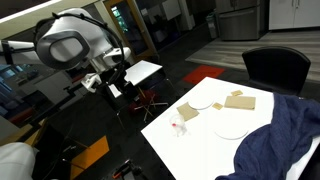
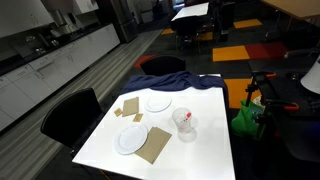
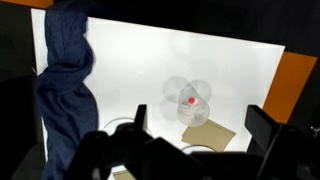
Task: Put the marker on the table
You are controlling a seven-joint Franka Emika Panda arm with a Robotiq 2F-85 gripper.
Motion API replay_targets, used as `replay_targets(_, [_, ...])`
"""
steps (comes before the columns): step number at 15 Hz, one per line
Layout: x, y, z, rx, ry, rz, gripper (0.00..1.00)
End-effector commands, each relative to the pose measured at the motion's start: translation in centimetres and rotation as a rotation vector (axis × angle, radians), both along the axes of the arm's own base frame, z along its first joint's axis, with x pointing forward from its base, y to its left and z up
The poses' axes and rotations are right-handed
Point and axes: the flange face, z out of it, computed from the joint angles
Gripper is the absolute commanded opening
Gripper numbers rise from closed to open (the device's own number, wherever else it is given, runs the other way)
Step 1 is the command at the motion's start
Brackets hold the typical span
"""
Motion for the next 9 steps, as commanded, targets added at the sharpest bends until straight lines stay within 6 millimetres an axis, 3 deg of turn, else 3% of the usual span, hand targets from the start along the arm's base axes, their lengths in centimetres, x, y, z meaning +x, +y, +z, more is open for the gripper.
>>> replay_targets(1, [3.1, 3.0, -1.5, 0.018, -0.001, -0.058, 1.0])
replay_targets(5, [5.7, 6.0, -4.3, 0.006, 0.017, -0.052, 1.0])
replay_targets(9, [8.1, 7.6, -7.8, -0.009, 0.034, -0.05, 1.0])
